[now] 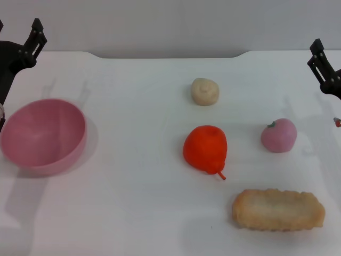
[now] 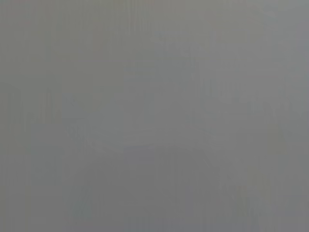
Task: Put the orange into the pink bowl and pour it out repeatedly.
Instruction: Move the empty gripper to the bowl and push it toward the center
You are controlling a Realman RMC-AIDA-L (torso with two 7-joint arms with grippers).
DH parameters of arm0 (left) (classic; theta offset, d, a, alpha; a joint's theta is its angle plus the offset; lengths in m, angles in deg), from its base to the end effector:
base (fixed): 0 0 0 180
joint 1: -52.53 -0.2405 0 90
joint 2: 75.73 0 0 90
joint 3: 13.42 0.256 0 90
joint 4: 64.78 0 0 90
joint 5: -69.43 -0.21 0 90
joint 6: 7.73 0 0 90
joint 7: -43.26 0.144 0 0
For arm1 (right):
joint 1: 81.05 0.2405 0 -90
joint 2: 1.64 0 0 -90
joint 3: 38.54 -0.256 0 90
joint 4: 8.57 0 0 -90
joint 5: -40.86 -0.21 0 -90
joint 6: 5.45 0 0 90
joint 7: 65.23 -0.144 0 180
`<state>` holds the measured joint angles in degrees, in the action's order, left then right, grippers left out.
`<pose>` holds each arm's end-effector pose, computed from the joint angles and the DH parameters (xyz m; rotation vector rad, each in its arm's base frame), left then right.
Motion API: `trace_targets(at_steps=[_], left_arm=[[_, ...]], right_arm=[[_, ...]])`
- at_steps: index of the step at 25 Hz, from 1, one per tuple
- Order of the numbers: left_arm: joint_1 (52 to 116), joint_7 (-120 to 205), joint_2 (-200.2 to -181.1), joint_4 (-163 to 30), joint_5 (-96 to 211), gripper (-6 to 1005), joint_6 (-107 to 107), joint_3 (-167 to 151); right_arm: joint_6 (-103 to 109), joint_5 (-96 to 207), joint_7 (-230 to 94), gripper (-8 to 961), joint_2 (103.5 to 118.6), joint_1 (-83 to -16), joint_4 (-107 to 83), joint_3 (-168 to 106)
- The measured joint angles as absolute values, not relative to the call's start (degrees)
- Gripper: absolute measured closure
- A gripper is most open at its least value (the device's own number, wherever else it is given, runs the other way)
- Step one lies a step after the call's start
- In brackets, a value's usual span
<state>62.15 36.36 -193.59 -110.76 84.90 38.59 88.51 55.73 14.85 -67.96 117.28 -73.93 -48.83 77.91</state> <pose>-0.2836 0.3439 0.0247 -1.5530 -0.4860 -0.7734 0.2779 0.3005 -0.0118 -1.5615 0.4555 0.8790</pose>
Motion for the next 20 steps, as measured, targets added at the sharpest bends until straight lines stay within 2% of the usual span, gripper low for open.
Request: trace_targets(at_steps=[20], left_arm=[[62.2, 36.6, -193.26, -114.8, 84.9, 189, 35.4, 88.2]], right_arm=[[55.7, 14.8, -68.7, 137, 117.28, -73.8, -48.7, 77.8]])
